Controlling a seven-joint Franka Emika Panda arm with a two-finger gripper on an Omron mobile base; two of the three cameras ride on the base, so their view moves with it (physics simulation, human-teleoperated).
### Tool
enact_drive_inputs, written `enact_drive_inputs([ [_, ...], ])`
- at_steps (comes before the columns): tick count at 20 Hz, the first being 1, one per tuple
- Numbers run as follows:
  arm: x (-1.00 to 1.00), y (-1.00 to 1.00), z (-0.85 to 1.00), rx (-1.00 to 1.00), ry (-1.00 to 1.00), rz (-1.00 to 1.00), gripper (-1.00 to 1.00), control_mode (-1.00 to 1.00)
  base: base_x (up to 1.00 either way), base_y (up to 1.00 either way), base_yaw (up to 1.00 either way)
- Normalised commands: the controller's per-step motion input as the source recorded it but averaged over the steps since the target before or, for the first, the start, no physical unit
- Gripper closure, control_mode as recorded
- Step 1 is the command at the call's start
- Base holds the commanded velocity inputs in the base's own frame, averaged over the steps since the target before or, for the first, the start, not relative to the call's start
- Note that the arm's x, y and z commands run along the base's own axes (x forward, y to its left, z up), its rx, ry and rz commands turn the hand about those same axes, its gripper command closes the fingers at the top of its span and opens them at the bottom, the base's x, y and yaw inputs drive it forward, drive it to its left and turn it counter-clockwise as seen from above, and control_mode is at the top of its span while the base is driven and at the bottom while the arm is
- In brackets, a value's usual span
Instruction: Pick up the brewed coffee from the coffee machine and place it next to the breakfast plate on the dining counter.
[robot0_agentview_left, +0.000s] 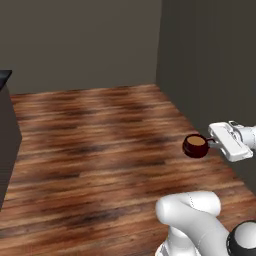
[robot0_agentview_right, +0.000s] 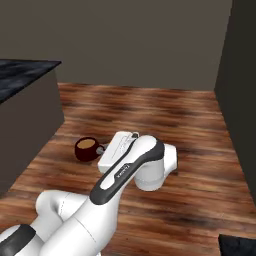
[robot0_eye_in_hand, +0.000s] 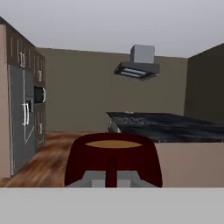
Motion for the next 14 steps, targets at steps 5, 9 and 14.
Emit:
enact_drive_inputs([
  [5, 0.0, 0.0, 0.0, 0.0, 0.0, 0.0, 1.0, 1.0, 0.99, 0.0, 0.51],
  [9, 0.0, 0.0, 0.0, 0.0, 0.0, 0.0, 1.0, 1.0, 1.0, 0.0, 0.46],
  [14, 0.0, 0.0, 0.0, 0.0, 0.0, 0.0, 1.0, 1.0, 0.98, 0.0, 0.57],
])
